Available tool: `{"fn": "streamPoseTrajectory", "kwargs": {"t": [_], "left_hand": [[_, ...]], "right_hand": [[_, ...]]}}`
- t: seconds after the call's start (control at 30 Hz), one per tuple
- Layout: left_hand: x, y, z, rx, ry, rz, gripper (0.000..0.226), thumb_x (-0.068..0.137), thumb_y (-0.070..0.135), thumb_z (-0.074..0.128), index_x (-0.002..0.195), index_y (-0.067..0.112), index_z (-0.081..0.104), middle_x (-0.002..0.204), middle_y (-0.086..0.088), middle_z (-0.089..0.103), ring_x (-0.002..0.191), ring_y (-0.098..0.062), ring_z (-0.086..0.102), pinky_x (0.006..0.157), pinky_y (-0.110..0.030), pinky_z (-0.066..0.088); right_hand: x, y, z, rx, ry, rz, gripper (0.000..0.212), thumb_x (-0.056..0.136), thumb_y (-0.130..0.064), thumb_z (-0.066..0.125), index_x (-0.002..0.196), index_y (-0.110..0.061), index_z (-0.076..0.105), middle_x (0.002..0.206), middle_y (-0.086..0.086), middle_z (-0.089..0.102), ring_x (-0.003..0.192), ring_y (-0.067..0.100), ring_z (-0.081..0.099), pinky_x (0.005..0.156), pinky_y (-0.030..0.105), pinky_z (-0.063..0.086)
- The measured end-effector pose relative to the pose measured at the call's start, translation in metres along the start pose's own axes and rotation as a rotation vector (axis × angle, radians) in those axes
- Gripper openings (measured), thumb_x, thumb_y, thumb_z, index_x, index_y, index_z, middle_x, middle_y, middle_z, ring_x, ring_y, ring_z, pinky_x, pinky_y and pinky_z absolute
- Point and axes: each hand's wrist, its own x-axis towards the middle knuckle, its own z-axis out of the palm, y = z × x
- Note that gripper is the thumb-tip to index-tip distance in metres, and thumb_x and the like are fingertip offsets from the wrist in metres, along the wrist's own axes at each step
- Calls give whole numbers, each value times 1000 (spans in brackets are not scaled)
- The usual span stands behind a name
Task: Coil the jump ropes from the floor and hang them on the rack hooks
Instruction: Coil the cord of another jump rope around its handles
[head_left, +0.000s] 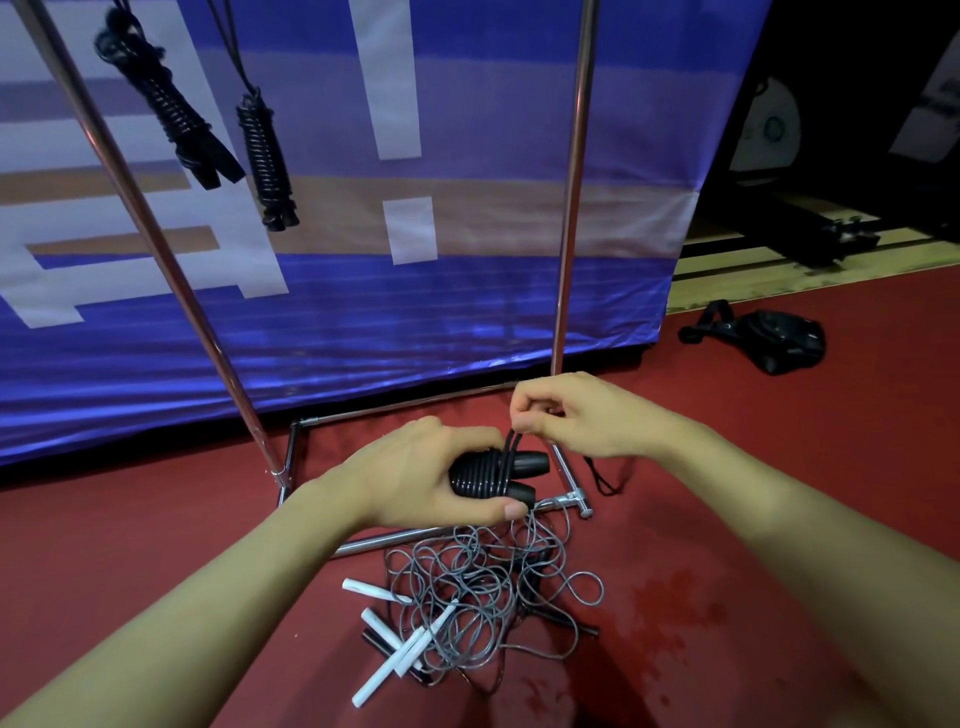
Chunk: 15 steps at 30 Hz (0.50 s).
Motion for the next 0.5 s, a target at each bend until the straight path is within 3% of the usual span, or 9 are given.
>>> {"fn": "streamPoseTrajectory", "kwargs": {"t": [0.13, 0.23, 0.3, 0.37, 0.43, 0.5], "left_hand": [[-7, -1, -1, -209, 63, -32, 43, 84, 71, 66, 111, 40, 54, 70, -1, 62, 60, -19, 53, 61, -39, 46], [-9, -6, 0, -339, 140, -73, 52, 85, 68, 67, 127, 44, 48, 90, -4, 71, 75, -27, 63, 73, -44, 54], [-9, -9, -1, -388, 198, -89, 54, 86, 66, 69, 132, 48, 47, 109, -3, 71, 85, -29, 68, 81, -46, 57], [-10, -11, -2, -446, 240, -64, 47, 89, 56, 71, 131, 51, 52, 113, 10, 70, 83, -15, 68, 80, -34, 57], [-9, -13, -1, -498, 274, -60, 39, 91, 50, 72, 128, 50, 57, 102, 13, 71, 71, -3, 64, 70, -21, 53], [-8, -15, -1, -566, 325, -113, 33, 92, 46, 73, 122, 42, 61, 81, 8, 69, 59, -6, 58, 59, -20, 48]], "right_hand": [[0, 2, 12, 168, -22, 40, 37, 107, -38, 44, 81, -16, 57, 67, -7, 52, 62, 4, 46, 62, 20, 40], [2, 2, 29, 257, 19, 143, 34, 107, -47, 40, 86, -25, 56, 63, -15, 52, 59, 7, 46, 61, 26, 42], [2, 2, 37, 306, 71, 190, 41, 96, -69, 44, 94, -30, 55, 60, -17, 52, 54, 9, 44, 55, 31, 40], [2, 3, 42, 287, 95, 146, 60, 89, -81, 39, 105, -25, 55, 61, -18, 53, 51, 4, 44, 53, 29, 36], [1, -4, 40, 245, 107, 100, 47, 100, -66, 37, 112, -25, 56, 69, -19, 58, 60, 0, 55, 61, 34, 45], [1, -12, 36, 198, 122, 68, 24, 109, -42, 41, 122, -29, 55, 84, -19, 63, 77, -1, 60, 79, 35, 51]]}}
